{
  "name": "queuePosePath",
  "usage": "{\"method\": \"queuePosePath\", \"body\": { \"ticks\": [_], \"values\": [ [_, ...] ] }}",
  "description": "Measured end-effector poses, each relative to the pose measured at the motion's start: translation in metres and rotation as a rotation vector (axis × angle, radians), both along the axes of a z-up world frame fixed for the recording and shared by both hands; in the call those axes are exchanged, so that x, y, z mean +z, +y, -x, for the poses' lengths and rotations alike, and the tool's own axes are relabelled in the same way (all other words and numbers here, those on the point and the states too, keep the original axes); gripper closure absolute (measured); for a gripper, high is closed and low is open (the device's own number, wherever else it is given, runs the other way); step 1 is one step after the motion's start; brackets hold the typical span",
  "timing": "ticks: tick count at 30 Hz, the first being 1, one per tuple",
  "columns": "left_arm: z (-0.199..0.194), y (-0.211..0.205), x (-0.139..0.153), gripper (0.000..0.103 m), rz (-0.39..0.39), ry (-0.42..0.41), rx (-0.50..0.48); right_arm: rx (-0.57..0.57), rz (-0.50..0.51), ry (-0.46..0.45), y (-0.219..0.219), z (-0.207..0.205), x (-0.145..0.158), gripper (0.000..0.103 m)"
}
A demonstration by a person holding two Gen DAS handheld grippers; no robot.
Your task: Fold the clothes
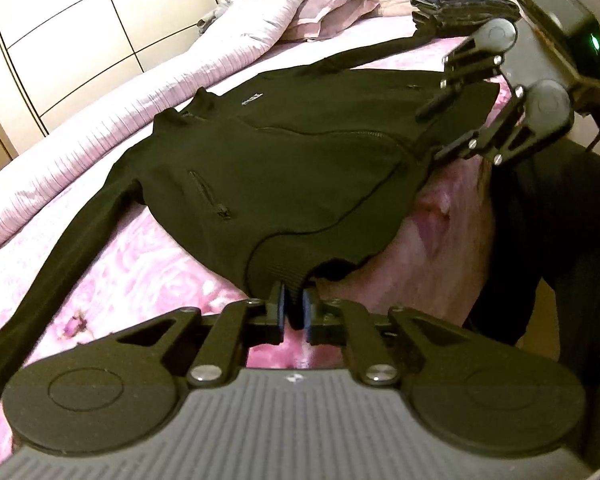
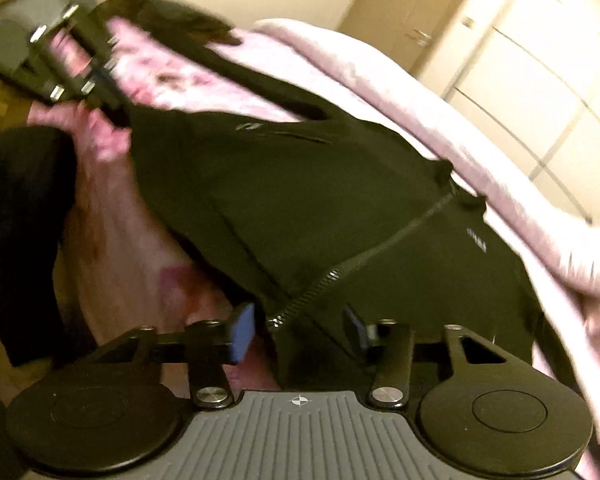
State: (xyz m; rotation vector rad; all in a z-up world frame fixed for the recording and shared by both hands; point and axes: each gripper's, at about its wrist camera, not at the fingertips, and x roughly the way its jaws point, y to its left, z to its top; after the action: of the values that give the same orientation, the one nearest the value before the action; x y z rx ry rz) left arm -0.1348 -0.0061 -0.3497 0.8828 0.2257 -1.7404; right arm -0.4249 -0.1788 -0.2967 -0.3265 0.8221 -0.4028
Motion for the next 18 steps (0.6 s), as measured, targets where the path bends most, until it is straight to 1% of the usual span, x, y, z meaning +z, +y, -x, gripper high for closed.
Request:
{"method": "queuePosePath", "body": {
  "ticks": [2, 4, 6, 9, 11, 13, 18],
  "values": [
    [0.002, -0.001, 0.0, 0.091, -0.005, 0.012, 0.003, 0.027, 0.042, 0.024, 0.005, -0.003, -0.004, 0.095],
    [0.002, 0.0, 0.001, 0.078, -0.004, 0.031, 0.008, 0.019, 0.06, 0.021, 0.007, 0.002, -0.002, 0.097],
    [0.0, 0.001, 0.004, 0.072, 0.001, 0.066, 0.016, 0.001, 0.067, 0.013, 0.006, 0.01, 0.003, 0.099],
    [-0.003, -0.002, 0.005, 0.071, -0.004, 0.127, 0.038, -0.032, 0.066, 0.001, 0.005, 0.024, 0.011, 0.1],
    [-0.004, -0.008, 0.001, 0.071, -0.01, 0.138, 0.056, -0.044, 0.054, 0.016, 0.005, 0.028, 0.007, 0.1],
    [-0.001, -0.012, -0.002, 0.071, -0.019, 0.134, 0.054, -0.052, 0.043, 0.031, 0.006, 0.031, 0.003, 0.101],
    [0.003, -0.015, -0.012, 0.071, -0.047, 0.078, 0.034, -0.016, 0.008, 0.036, 0.014, 0.029, -0.004, 0.101]
  ]
}}
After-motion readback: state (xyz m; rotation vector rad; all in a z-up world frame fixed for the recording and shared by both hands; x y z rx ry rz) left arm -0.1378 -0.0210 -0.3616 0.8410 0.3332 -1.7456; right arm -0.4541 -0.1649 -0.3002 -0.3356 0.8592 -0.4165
